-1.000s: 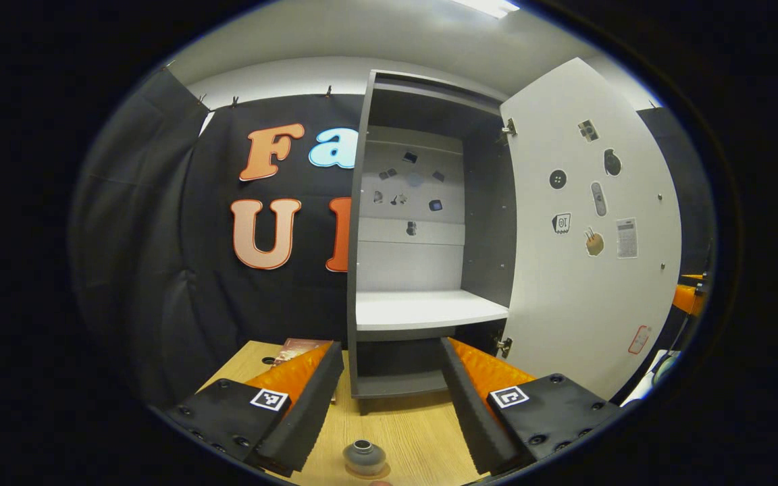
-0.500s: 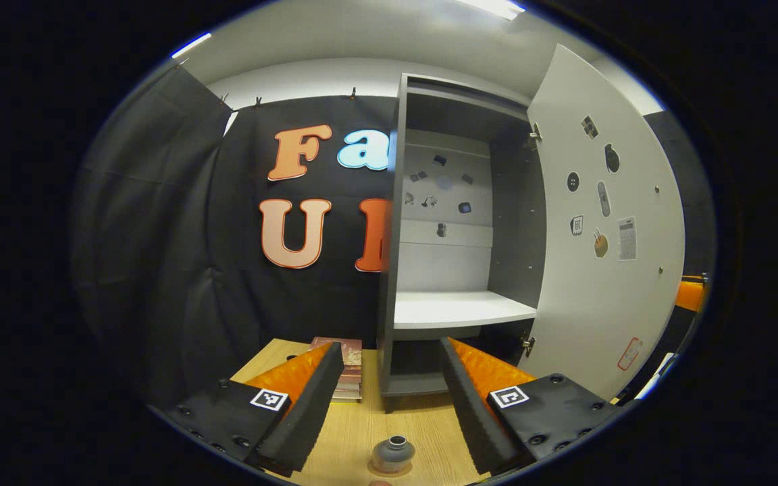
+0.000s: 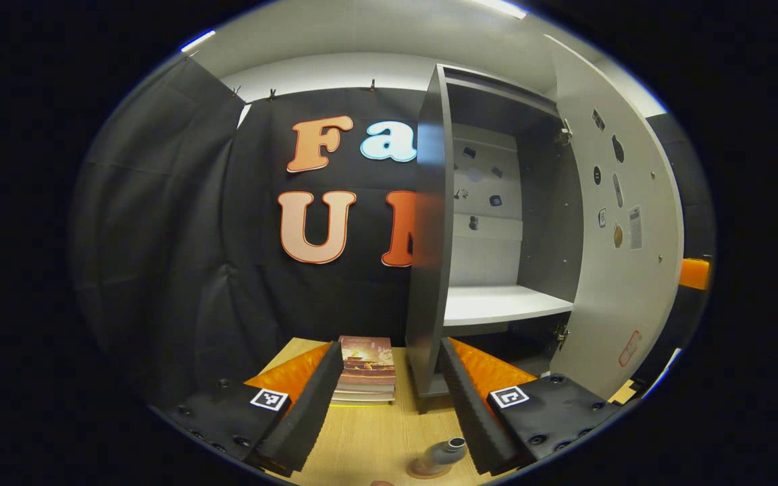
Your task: Open the cabinet door with the right hand, grasp the bottle in the cabinet with the left hand and place it on the coaster, then close the cabinet door with the right hand.
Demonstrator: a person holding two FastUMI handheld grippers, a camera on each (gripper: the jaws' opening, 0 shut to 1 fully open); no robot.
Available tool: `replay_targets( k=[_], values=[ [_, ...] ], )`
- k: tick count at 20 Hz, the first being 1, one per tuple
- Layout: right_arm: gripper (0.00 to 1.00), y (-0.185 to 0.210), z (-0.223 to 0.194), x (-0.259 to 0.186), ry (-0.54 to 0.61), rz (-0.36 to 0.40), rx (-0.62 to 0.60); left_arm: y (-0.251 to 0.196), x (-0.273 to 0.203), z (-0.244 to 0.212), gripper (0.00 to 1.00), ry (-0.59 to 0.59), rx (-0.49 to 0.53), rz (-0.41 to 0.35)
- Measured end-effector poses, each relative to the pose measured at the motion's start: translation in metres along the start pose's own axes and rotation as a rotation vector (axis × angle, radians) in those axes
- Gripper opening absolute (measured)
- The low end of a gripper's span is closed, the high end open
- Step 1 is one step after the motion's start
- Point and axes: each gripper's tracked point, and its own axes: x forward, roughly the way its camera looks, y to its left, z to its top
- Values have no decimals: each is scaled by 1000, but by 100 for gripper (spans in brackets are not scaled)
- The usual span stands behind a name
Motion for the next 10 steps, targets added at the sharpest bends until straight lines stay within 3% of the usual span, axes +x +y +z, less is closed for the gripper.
replay_targets(
  k=[4, 5, 8, 10],
  values=[
    [52, 27, -1, 36, 2, 7, -27, 13, 21, 2, 93, -4, -17, -56],
    [57, 35, -1, 48, -1, 0, -39, 18, 27, 3, 93, -8, -22, -71],
    [53, 60, -1, 85, 3, -19, -57, 30, 46, 0, 93, 0, -9, -109],
    [39, 74, -1, 107, 9, -37, -51, 35, 54, 3, 93, -9, -16, -140]
  ],
)
